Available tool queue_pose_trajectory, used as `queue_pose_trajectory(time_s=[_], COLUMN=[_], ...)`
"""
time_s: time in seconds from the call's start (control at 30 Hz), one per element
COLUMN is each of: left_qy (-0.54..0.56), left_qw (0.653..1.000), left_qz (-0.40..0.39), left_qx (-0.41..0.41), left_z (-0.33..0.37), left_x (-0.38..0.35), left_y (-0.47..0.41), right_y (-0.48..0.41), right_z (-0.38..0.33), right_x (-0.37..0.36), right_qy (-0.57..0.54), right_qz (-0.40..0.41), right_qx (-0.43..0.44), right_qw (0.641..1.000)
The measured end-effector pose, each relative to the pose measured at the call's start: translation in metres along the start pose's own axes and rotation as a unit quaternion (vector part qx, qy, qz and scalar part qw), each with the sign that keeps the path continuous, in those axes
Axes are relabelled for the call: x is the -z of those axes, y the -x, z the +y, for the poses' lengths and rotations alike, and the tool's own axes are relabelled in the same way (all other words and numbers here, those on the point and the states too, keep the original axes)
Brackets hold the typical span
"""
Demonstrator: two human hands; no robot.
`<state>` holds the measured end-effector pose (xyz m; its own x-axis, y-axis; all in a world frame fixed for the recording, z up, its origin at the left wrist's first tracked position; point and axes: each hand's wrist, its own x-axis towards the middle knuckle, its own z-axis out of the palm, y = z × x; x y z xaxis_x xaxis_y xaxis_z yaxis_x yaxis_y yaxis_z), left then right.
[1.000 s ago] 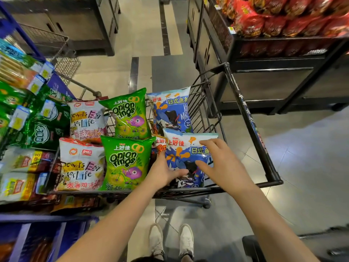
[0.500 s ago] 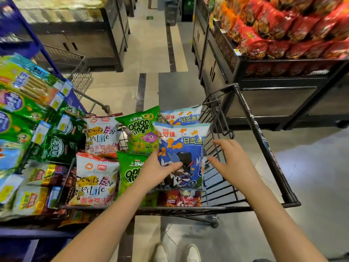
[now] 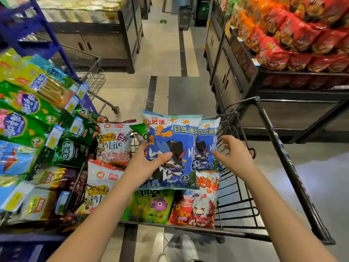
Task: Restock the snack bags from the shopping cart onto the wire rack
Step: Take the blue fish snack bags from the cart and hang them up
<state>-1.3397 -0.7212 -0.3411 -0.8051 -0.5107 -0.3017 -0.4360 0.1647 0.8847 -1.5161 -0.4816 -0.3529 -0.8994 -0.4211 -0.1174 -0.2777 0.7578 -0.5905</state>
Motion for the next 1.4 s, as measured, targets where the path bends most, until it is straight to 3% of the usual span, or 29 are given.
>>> queue_pose_trajectory(time_s=[0.2, 0.5, 0.67, 1.0, 1.17, 1.4], left_qy=[0.056, 0.089, 0.096, 0.146, 0.146, 0.172], left_qw=[0.996, 0.985, 0.983, 0.977, 0.981, 0.97], left_qz=[0.04, 0.112, 0.113, 0.132, 0.113, 0.158], left_qx=[0.053, 0.094, 0.105, 0.078, 0.057, 0.065], left_z=[0.0, 0.013, 0.014, 0.012, 0.013, 0.007], left_x=[0.005, 0.002, 0.002, 0.007, 0.027, 0.064], left_y=[-0.01, -0.019, -0.019, -0.019, -0.013, 0.014], right_y=[-0.048, -0.093, -0.106, -0.09, -0.089, -0.093], right_z=[0.02, 0.042, 0.058, 0.036, 0.007, -0.054], right_x=[-0.026, -0.048, -0.064, -0.035, -0.001, 0.014], right_qy=[-0.087, -0.153, -0.166, -0.282, -0.345, -0.369], right_qz=[-0.065, -0.18, -0.2, -0.12, -0.159, -0.215], right_qx=[-0.079, -0.121, -0.099, -0.094, -0.06, 0.008], right_qw=[0.991, 0.964, 0.961, 0.947, 0.923, 0.904])
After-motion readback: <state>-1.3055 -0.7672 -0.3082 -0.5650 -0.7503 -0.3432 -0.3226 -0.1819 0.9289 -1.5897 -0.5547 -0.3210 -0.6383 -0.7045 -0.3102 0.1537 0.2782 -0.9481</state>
